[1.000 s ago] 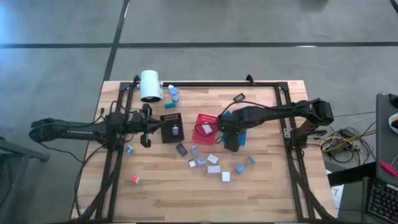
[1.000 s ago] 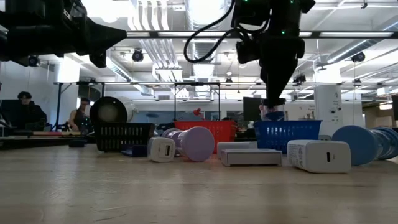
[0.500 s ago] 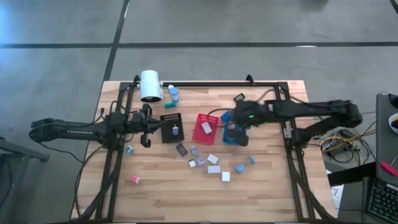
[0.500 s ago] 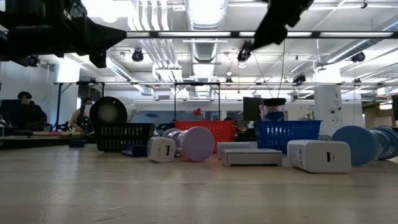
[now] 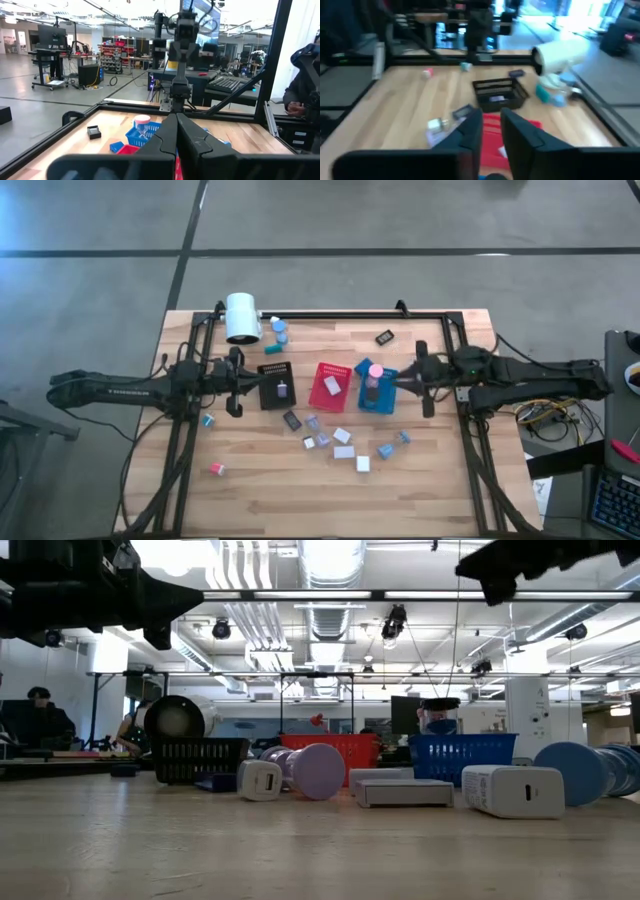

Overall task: Pick & Place Office items
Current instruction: Put the top left blue digital clock into the red bin

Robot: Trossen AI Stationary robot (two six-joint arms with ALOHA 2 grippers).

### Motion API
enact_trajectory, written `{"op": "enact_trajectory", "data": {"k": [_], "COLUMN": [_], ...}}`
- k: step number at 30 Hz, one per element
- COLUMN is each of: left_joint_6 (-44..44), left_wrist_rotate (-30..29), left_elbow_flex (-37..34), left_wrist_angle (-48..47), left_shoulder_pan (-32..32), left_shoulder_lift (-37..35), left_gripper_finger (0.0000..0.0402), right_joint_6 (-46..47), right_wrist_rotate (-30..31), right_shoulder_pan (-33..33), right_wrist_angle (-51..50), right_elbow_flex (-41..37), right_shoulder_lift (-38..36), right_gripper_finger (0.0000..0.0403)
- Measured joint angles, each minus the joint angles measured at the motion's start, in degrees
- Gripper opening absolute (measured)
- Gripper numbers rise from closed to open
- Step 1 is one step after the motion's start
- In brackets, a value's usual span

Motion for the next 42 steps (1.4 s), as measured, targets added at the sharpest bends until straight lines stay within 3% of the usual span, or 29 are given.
{"op": "enact_trajectory", "data": {"k": [5, 16, 22, 28, 42], "left_joint_6": [0.46, 2.04, 3.65, 4.91, 4.94], "left_wrist_rotate": [0.0, -0.01, -0.67, -2.09, -3.76], "left_elbow_flex": [0.01, 0.0, 0.0, 0.0, 0.0], "left_wrist_angle": [0.02, 0.02, -0.01, -1.27, -1.33], "left_shoulder_pan": [0.0, 0.0, 0.0, 0.0, 0.02], "left_shoulder_lift": [0.0, 0.0, 0.0, 0.06, 0.09], "left_gripper_finger": [0.0007, 0.0007, 0.0007, 0.0007, 0.0007], "right_joint_6": [0.08, -0.07, -0.2, -1.95, -1.73], "right_wrist_rotate": [-0.15, 0.01, -0.37, -5.8, -6.42], "right_shoulder_pan": [-0.18, -0.44, -0.42, -0.49, -2.39], "right_wrist_angle": [10.59, 35.09, 36.56, 37.08, 39.66], "right_elbow_flex": [-8.39, -23.71, -27.14, -29.21, -31.99], "right_shoulder_lift": [-5.41, -7.45, -8.63, -9.97, -10.69], "right_gripper_finger": [0.0012, 0.0008, 0.0008, 0.0008, 0.0008]}}
